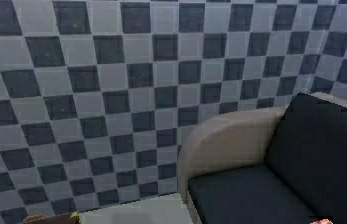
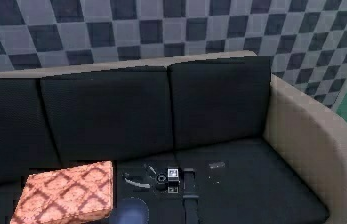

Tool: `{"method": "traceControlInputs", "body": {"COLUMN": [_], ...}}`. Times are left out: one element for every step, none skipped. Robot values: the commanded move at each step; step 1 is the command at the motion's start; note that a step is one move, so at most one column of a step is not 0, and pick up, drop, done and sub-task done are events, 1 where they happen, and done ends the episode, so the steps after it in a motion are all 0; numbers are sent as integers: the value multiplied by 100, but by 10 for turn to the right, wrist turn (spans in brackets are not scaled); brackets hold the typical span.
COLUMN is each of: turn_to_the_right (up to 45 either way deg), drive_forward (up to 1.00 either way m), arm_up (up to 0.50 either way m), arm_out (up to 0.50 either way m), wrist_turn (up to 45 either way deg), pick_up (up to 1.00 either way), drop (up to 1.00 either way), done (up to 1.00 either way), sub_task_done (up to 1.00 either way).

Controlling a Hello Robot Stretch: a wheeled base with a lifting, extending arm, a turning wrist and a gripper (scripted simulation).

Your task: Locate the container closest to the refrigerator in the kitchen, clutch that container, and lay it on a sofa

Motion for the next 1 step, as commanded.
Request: {"method": "traceControlInputs", "body": {"turn_to_the_right": [0], "drive_forward": [0], "arm_up": [10], "arm_out": [0], "wrist_turn": [0], "pick_up": [0], "drop": [0], "done": [0], "sub_task_done": [0]}}
